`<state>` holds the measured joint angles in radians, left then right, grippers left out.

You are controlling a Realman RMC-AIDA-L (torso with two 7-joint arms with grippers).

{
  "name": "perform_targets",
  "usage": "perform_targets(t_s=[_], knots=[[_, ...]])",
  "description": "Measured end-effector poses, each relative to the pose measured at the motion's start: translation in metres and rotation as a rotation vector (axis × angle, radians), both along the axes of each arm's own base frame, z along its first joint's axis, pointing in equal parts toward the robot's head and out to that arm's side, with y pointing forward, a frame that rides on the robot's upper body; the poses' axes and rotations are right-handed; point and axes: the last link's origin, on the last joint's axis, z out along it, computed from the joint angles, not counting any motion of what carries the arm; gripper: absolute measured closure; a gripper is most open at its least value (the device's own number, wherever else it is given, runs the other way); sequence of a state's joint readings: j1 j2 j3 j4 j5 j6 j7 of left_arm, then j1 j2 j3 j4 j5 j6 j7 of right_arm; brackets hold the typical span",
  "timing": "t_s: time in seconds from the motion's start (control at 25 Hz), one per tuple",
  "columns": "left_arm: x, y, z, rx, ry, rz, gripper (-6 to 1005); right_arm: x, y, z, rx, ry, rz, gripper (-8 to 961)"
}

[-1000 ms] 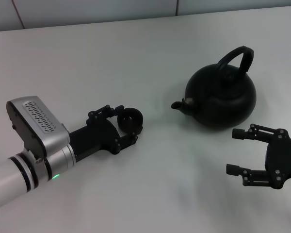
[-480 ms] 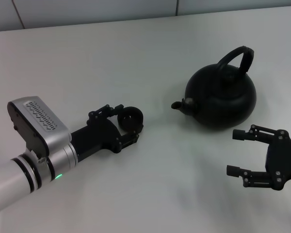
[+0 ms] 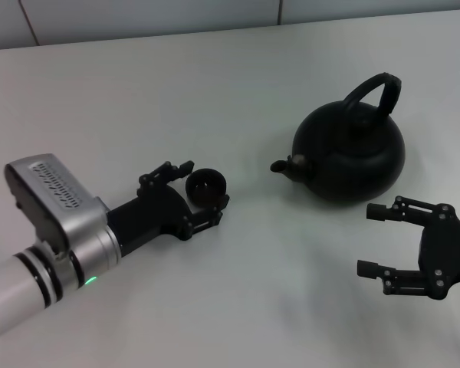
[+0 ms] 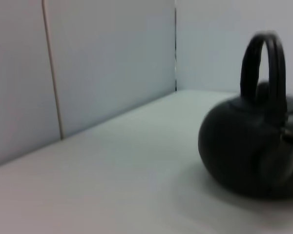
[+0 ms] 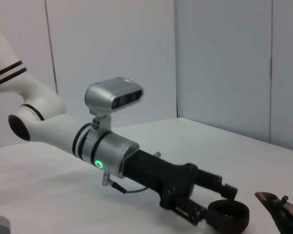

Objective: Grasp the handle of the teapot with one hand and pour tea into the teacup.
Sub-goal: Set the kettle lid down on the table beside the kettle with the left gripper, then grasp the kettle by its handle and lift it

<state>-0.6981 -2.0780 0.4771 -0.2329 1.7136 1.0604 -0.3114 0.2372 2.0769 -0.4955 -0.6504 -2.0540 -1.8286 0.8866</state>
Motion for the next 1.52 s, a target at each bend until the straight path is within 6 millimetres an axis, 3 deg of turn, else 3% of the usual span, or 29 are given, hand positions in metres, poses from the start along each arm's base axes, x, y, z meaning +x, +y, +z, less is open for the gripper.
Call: perform_targets(t_s=[0.32, 0.36, 0.68, 0.88, 1.2, 1.32, 1.52], knots=[[-0.014, -0.007, 0.038, 0.046, -0.139, -0.028, 185, -0.001, 0.002, 0.000, 0.004, -0.001, 0.001, 143], [-0.025, -0.013, 0.060, 0.028, -0.184, -0.038, 185, -0.001, 0.003, 0.001, 0.012, 0.004, 0.002, 143], [-0.053, -0.056, 0.141, -0.089, -0.232, -0.092, 185, -0.001, 0.004, 0.002, 0.027, 0.010, -0.002, 143], [-0.061, -0.065, 0.151, -0.115, -0.207, -0.090, 185, -0.001, 0.004, 0.000, 0.026, 0.020, -0.009, 144], [-0.070, -0.068, 0.147, -0.138, -0.128, -0.088, 185, 0.000, 0.001, -0.001, 0.030, 0.029, -0.021, 143], [-0.083, -0.070, 0.146, -0.136, -0.043, -0.067, 185, 0.002, -0.001, -0.001, 0.038, 0.032, -0.030, 143], [-0.084, -0.071, 0.145, -0.134, -0.037, -0.067, 185, 0.004, -0.004, -0.002, 0.052, 0.046, -0.042, 144]])
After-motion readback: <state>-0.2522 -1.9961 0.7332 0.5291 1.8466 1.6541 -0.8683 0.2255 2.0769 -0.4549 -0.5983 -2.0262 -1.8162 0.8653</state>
